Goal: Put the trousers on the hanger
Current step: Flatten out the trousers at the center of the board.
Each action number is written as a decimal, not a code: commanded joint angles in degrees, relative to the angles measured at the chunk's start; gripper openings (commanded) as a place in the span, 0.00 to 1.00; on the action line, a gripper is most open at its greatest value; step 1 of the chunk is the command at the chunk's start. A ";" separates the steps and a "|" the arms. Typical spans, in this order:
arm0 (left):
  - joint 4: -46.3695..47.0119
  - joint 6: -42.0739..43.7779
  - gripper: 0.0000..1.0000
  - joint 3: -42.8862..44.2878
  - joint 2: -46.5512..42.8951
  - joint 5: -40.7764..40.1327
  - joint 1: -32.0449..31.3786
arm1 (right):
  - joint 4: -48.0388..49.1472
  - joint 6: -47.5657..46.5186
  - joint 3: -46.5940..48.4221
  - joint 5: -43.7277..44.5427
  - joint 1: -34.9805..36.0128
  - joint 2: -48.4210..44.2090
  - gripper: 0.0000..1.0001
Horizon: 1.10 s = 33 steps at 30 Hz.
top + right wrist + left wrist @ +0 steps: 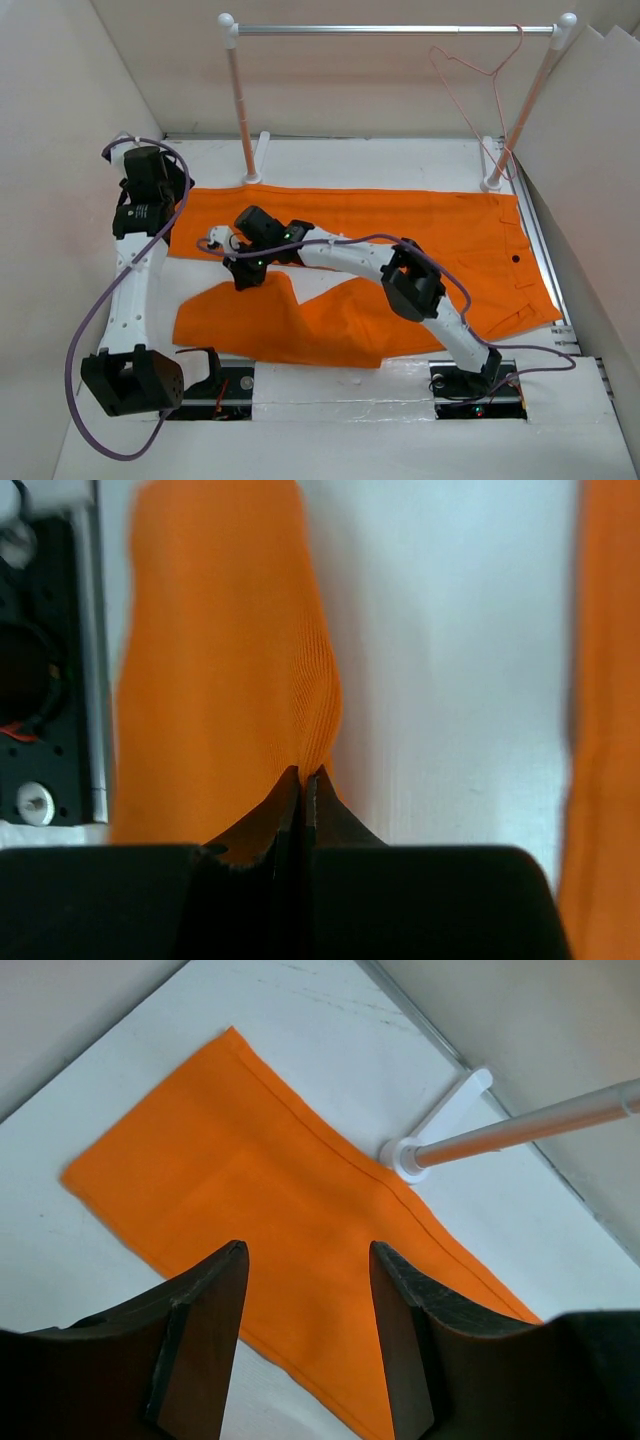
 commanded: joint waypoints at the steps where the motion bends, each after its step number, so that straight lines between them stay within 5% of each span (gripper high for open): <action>1: -0.71 1.30 0.48 0.67 0.52 -3.14 0.43 | 9.82 1.60 3.52 -0.05 -3.00 -9.81 0.00; 6: -0.62 0.94 0.48 -1.96 0.96 -7.18 0.43 | 10.54 2.66 10.29 5.03 -6.78 -4.64 0.00; 8: -0.71 0.94 0.55 -3.19 1.75 -8.06 0.43 | 10.62 3.88 11.43 9.41 -8.45 -1.74 0.50; 9: -1.06 1.03 0.57 -3.54 2.27 -8.33 0.43 | 10.28 4.50 11.70 9.96 -9.15 -1.30 0.60; 12: -2.64 1.21 0.60 -5.21 3.94 -9.65 0.96 | 11.59 7.93 8.74 10.85 -11.87 -3.48 0.72; 15: -3.08 0.42 0.59 -8.98 3.78 -9.39 0.96 | 11.94 7.94 5.56 12.25 -13.72 -8.92 0.73; 17: -2.65 -0.81 0.58 -12.67 3.60 -6.94 2.71 | 11.06 6.62 1.77 10.59 -14.25 -13.58 0.72; 20: 1.12 -1.34 0.56 -17.76 4.21 0.42 6.75 | 12.72 3.81 -8.66 9.88 -13.64 -22.16 0.42; 21: 2.09 -1.43 0.51 -18.66 5.52 2.81 8.59 | 13.25 3.46 -12.08 9.97 -13.03 -24.64 0.10; 22: 3.23 -1.52 0.50 -19.36 6.31 4.48 8.61 | 14.22 3.63 -15.59 9.97 -13.02 -27.11 0.00; 28: 15.01 -3.27 0.24 -23.32 12.81 17.77 8.61 | 22.22 5.82 -39.25 8.21 -10.13 -39.95 0.00; 33: 20.12 -1.26 0.24 -18.85 20.10 21.47 5.89 | 23.02 6.26 -46.38 7.16 -10.12 -42.33 0.03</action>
